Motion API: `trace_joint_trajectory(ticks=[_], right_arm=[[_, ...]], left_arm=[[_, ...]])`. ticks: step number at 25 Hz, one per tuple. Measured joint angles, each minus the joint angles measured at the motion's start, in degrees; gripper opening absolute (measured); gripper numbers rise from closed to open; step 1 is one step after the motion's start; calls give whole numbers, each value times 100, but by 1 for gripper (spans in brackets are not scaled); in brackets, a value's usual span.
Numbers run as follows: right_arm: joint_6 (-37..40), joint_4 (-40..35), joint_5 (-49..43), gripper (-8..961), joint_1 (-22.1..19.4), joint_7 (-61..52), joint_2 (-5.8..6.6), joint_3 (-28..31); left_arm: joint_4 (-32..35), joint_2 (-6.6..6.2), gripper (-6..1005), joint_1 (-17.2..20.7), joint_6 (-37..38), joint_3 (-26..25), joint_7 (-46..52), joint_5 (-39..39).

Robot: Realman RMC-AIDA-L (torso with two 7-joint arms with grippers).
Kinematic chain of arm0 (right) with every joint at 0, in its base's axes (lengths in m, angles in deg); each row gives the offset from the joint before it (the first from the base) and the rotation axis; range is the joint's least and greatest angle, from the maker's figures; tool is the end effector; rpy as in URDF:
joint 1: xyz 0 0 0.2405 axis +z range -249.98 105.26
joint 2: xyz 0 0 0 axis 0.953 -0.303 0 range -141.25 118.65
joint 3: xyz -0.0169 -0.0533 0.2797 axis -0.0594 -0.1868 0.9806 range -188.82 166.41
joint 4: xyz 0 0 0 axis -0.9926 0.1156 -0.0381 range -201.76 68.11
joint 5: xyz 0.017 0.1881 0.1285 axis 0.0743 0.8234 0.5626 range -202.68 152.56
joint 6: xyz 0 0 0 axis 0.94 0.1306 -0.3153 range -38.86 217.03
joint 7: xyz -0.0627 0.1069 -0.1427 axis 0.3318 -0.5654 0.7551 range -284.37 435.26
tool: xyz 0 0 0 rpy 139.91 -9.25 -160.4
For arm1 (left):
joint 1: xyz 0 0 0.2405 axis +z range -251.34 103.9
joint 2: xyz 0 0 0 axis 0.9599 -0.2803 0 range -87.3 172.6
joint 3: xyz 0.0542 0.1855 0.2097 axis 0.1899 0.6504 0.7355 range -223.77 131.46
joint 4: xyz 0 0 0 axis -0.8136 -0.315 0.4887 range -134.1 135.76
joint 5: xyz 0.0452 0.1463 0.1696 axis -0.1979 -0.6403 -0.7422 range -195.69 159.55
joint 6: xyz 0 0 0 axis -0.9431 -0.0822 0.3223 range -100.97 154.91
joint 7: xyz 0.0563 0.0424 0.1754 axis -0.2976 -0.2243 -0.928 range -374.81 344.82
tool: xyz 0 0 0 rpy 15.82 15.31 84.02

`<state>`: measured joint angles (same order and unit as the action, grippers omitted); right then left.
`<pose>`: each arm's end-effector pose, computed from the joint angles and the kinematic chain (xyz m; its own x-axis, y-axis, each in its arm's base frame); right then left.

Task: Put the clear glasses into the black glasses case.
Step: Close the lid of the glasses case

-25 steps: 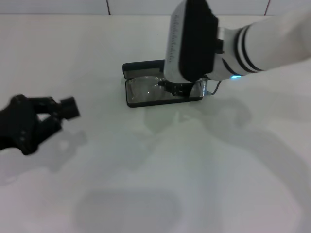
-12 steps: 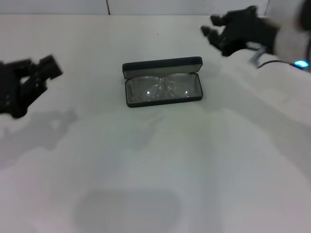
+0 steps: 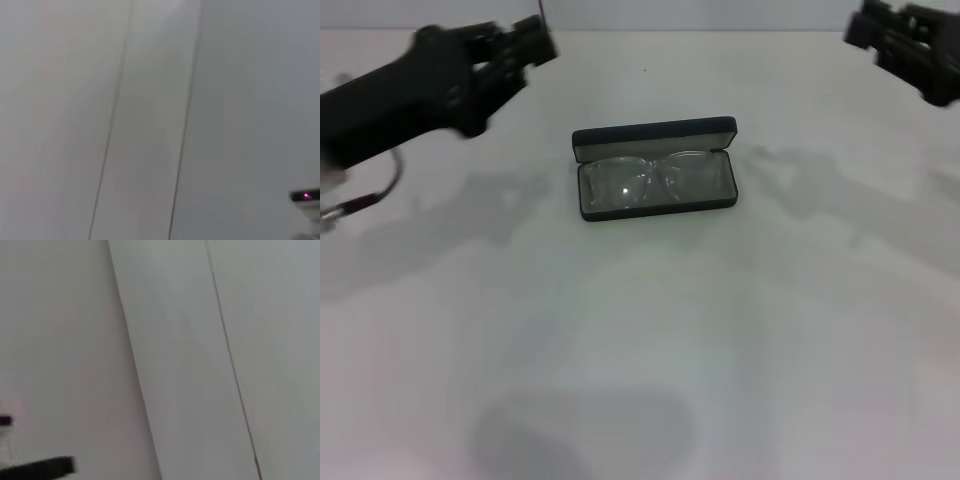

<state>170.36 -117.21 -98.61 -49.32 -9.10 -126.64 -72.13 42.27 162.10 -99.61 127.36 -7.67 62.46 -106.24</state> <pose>0.2090 0.4036 0.0260 0.6021 -0.1143 -0.7902 -0.4636 -0.8558 -0.2295 -0.2298 0.3653 0.0207 0.5434 0.0826 0.8354 0.4039 -0.8981 -0.1739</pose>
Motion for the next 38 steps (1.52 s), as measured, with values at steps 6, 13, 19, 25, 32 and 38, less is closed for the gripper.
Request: trace_joint_trajectory(ticks=[6,13,19,25,32,38], right_arm=[[481,860,-107,251,-21,356,9,624],[694,1117,-127,251,-200,763,-31,491],[858,1400,-133,251,-159,929,-38,446],[965,1463,-123,250,-130,932,-51,426],[949,1476,-121,250,-36,935,-50,389],[876,1505,-125,252,17,939,-50,383]], left_arm=[[-841,14,150,-727,-1190,177,-79,-77],[-1664,63,151,-1474,-2789,1097,-255,116],[-2424,107,152,-1770,-3688,1281,-960,1141],[-2722,110,153,-1891,-4580,1896,-997,1324],[-2957,123,154,-1890,-4886,2293,-1000,1439],[-3228,127,155,-1755,-4862,2303,-1172,1575]])
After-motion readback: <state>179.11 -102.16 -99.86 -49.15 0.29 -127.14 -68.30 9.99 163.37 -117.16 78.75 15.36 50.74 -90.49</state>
